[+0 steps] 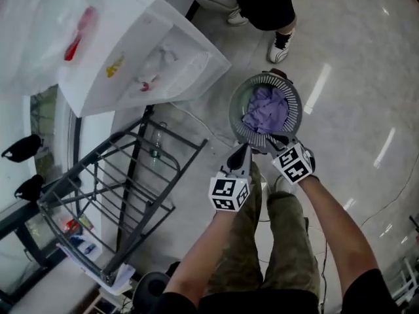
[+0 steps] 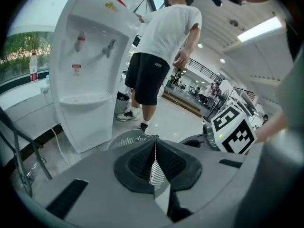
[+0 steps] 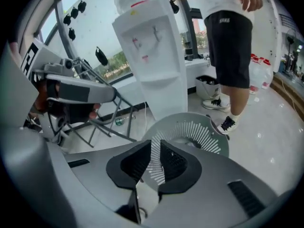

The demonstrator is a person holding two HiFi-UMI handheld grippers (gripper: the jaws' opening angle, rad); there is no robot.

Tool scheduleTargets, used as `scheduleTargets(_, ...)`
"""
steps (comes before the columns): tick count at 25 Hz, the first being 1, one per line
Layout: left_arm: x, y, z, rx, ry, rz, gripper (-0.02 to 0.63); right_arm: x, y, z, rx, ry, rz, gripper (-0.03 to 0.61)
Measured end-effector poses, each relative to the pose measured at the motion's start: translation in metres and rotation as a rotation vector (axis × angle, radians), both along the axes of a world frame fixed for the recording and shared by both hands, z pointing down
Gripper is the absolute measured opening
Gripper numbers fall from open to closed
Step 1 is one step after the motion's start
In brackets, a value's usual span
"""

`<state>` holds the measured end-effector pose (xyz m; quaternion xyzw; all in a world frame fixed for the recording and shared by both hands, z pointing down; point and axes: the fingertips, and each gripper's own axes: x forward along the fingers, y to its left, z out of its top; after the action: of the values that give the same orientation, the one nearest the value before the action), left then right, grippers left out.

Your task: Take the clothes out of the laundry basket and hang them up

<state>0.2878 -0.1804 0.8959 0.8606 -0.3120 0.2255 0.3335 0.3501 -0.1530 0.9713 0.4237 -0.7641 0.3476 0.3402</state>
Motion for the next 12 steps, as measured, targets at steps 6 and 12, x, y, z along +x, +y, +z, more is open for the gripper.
scheduleTargets(6, -0.006, -0.016, 0.095, -0.001, 0.012, -0.008, 0.008, -0.025, -0.012, 0.145, -0.082, 0.076, -0.251, 0.112)
scheduleTargets(12, -0.020, -0.033, 0.156, 0.034, 0.021, 0.020, 0.008, -0.036, -0.030, 0.250, -0.075, 0.172, -0.431, 0.130)
